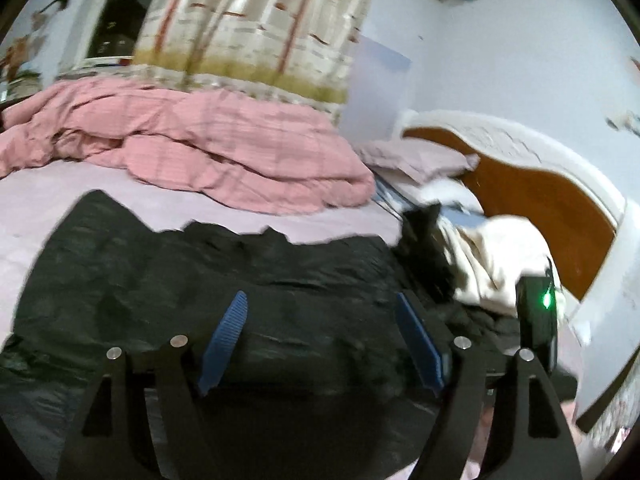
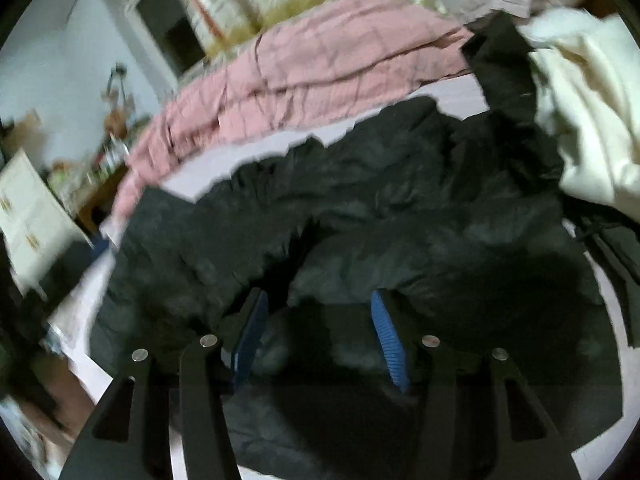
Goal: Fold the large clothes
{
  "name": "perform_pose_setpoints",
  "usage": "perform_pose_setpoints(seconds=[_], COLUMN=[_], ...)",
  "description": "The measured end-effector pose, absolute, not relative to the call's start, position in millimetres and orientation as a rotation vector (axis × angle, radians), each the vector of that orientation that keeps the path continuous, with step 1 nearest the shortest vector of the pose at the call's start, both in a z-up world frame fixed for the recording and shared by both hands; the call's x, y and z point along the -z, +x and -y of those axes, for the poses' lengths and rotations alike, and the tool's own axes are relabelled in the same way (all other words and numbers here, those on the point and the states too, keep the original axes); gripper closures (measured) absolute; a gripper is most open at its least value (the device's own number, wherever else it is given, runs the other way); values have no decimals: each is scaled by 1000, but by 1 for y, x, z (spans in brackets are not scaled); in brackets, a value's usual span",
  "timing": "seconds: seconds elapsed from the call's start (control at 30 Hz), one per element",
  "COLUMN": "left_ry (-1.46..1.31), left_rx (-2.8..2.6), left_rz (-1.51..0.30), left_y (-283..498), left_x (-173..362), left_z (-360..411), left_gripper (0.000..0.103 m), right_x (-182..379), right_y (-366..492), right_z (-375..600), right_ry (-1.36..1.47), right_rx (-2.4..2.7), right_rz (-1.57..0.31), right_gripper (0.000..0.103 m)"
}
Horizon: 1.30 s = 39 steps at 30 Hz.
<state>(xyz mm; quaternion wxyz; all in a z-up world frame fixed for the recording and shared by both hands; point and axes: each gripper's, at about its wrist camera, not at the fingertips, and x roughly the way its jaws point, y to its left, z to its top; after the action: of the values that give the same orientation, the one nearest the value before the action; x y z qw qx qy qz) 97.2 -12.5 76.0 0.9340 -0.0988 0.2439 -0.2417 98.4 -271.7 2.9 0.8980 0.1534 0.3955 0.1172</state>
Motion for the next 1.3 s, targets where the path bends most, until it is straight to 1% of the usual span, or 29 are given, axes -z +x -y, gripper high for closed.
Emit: perform_pose_setpoints(seconds=[0.1, 0.33, 0.5, 0.6, 0.77, 0.83, 0.87, 0.93, 1.03, 1.1, 1.23, 1.3], left_ry=[-194, -214, -192, -241, -216, -197, -189, -189, -234, -250, -246, -238], left_rx=[444, 354, 216, 212, 169, 146, 131, 95, 83, 73, 34, 13], left_rz=[-472, -464, -445, -447, -421, -412, -408, -416, -425, -420, -435, -454], left_y=[97, 104, 110, 113, 112, 112, 113, 118, 121, 121, 123, 128], left_x=[-82, -86, -84, -85, -90, -90, -89, -86, -83, -83, -83, -81], left_z=[-6, -46, -71, -86, -95, -99, -101, -106, -119, -125, -135, -137], left_gripper=[28, 28, 28, 29, 29, 28, 28, 28, 28, 28, 28, 28], right_x=[-5, -17, -18, -14, -5, 5, 9, 9, -20, -44, -66, -67], right_y=[98, 91, 95, 106, 125, 129, 130, 128, 110, 101, 90, 85], right_z=[273, 314, 317, 304, 255, 248, 247, 244, 252, 263, 305, 326], right_ry=[345, 480, 481, 565, 460, 477, 494, 462, 295, 162, -2, -19], right_rx=[-252, -216, -228, -368, -438, -413, -413, -411, -211, -21, 289, 376], right_rz=[-797, -734, -725, -744, -785, -808, -808, -790, -635, -568, -549, -534], right_gripper=[47, 47, 47, 47, 47, 48, 52, 98, 98, 98, 98, 98])
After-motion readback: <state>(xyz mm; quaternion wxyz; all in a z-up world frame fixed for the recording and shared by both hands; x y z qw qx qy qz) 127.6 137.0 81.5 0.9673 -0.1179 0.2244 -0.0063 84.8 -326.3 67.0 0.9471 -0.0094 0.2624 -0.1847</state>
